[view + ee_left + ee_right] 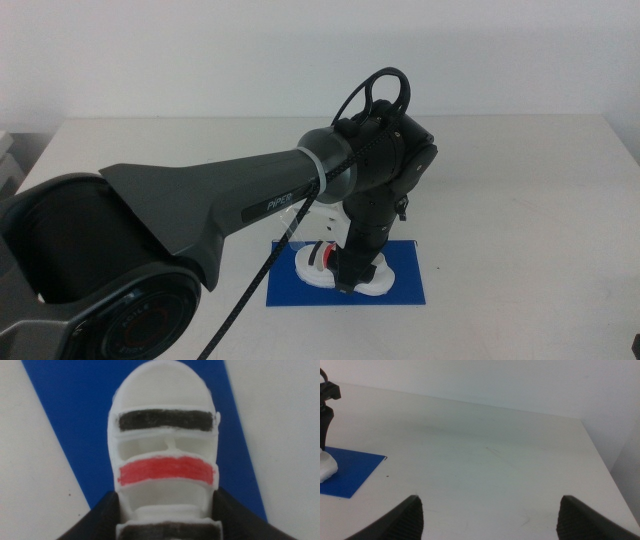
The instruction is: Use one arm to grab the shoe from the table and place it on the mat.
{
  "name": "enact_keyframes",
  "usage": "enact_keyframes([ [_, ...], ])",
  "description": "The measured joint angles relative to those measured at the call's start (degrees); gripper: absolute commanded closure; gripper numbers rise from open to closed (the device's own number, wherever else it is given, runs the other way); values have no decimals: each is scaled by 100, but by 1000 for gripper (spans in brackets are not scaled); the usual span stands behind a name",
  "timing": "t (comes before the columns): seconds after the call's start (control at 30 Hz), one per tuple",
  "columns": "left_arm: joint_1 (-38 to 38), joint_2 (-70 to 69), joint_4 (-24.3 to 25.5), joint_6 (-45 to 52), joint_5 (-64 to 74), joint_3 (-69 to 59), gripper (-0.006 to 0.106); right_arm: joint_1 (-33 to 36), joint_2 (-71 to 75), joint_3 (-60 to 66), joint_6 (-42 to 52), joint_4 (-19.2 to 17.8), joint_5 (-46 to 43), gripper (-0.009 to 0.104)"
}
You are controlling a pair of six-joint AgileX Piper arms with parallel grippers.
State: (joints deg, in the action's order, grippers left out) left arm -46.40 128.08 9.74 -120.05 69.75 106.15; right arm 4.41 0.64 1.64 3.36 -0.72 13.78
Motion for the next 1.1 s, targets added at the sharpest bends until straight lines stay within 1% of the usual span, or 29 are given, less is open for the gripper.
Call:
enact_keyframes([
  [0.1, 0, 4, -27, 0, 0, 0, 101, 0, 0, 0, 0, 0, 0, 17],
  [0.13, 0, 4, -39, 0, 0, 0, 98, 0, 0, 0, 0, 0, 0, 17],
  [0.17, 0, 4, -39, 0, 0, 0, 38, 0, 0, 0, 0, 0, 0, 17],
  [0.23, 0, 4, -39, 0, 0, 0, 26, 0, 0, 0, 0, 0, 0, 17],
  [0.3, 0, 4, -39, 0, 0, 0, 20, 0, 0, 0, 0, 0, 0, 17],
  [0.37, 0, 4, -39, 0, 0, 0, 15, 0, 0, 0, 0, 0, 0, 17],
  [0.43, 0, 4, -39, 0, 0, 0, 14, 0, 0, 0, 0, 0, 0, 17],
  [0.7, 0, -179, -87, 0, 0, 0, 14, 0, 0, 0, 0, 0, 0, 17],
  [0.97, 0, -923, -87, 0, 12, 0, 14, 0, 0, 0, 0, 0, 0, 17],
  [1.1, 0, -1389, 10, 0, 32, 14, 14, 0, 0, 0, 0, 0, 0, 17],
])
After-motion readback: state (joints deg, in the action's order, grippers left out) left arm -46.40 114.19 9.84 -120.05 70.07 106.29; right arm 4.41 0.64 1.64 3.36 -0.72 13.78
